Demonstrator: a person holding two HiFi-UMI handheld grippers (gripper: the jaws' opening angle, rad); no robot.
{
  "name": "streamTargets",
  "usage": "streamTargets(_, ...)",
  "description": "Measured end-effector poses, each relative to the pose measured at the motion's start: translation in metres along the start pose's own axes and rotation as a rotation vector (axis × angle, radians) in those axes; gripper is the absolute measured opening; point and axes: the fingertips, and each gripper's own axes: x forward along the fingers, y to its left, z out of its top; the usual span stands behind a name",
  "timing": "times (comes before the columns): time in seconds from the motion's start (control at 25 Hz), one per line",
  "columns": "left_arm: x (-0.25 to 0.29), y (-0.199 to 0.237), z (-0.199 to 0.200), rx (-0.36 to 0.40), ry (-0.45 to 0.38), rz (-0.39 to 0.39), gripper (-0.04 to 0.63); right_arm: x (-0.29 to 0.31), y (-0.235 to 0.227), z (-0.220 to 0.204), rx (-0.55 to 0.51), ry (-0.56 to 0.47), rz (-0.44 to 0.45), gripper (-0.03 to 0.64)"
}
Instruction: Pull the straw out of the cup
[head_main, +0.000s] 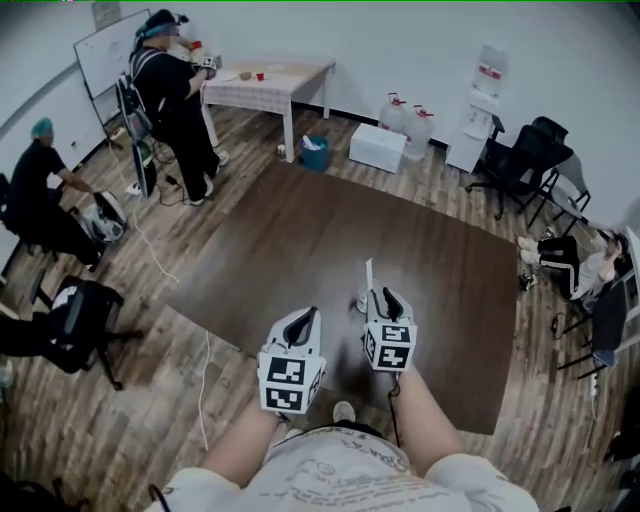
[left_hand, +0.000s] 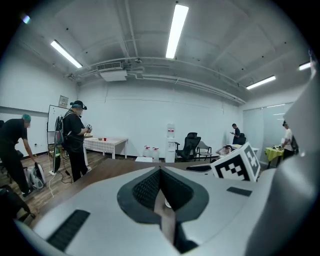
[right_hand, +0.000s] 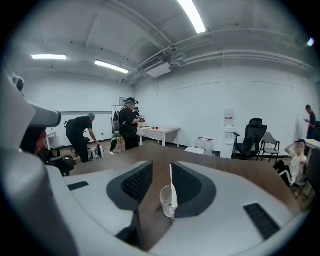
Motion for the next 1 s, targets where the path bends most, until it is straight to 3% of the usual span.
streamTargets(0.36, 0.006, 0.03, -0.009, -0.003, 0.039, 0.15, 0.0, 0.097, -0.026, -0.048, -0.098, 0.178, 0.026, 0.137)
streamTargets(0.84, 0.001, 0.052, -0.017, 0.004, 0.073, 0.251, 0.0, 0.156, -0.042, -0.079, -0.093, 0.275, -0.03, 0.133)
streamTargets(1.0, 0.003, 0.052, -0.018, 0.011, 0.078, 0.254, 0.0, 0.157, -0.046, -0.073, -0.06, 0.252, -0.052, 0.064)
